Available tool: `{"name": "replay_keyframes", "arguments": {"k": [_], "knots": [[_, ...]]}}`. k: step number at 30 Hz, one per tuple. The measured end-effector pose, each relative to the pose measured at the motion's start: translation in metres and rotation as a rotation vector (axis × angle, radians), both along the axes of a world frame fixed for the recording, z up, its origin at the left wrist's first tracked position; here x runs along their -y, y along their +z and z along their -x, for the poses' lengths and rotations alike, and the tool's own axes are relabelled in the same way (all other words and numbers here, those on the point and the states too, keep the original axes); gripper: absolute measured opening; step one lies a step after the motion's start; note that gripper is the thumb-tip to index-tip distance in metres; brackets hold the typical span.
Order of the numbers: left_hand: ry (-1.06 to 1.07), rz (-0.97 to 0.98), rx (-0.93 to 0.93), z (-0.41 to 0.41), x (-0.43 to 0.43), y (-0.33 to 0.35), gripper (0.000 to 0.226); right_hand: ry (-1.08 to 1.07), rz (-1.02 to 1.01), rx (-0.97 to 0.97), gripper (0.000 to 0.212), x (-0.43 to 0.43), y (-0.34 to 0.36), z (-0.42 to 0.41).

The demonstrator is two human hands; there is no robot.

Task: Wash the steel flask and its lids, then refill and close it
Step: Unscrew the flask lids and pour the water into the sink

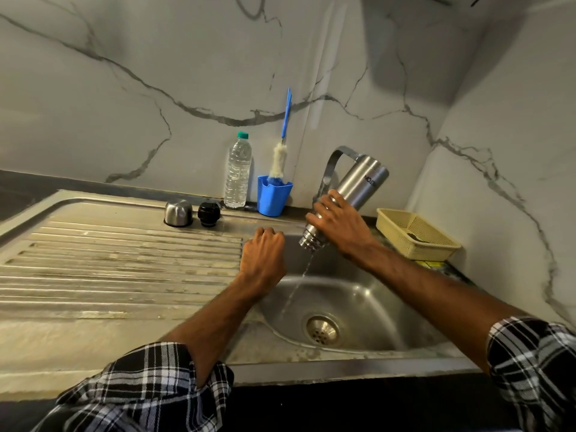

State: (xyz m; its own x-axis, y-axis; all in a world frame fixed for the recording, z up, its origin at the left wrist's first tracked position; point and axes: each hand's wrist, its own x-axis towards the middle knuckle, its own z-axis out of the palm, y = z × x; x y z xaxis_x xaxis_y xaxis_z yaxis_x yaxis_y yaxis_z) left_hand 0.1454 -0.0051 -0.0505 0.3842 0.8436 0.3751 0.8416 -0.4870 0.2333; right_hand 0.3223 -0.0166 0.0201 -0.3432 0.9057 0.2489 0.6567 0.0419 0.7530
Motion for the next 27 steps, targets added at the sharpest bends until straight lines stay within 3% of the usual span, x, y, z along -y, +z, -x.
{"name": "replay_keyframes", "arguments": {"k": [4, 9, 16, 21, 27], "knots": [[-0.004, -0.002, 0.008, 0.001, 0.001, 0.000, 0.053, -0.009, -0.041, 0.100, 0.057, -0.003, 0.033, 0.012], [-0.008, -0.023, 0.020, 0.000, 0.002, 0.000, 0.045, -0.053, -0.136, 0.028, 0.058, -0.006, 0.069, 0.013], [-0.002, -0.015, 0.025, 0.000, 0.002, 0.001, 0.051, -0.055, -0.029, 0.125, 0.063, 0.002, 0.022, 0.013], [-0.002, -0.012, 0.006, 0.000, -0.001, -0.002, 0.052, -0.151, -0.131, -0.119, 0.057, 0.002, 0.031, 0.009], [0.007, -0.019, 0.006, 0.000, 0.001, -0.001, 0.042, -0.130, -0.041, -0.051, 0.062, 0.007, 0.010, -0.001]]}}
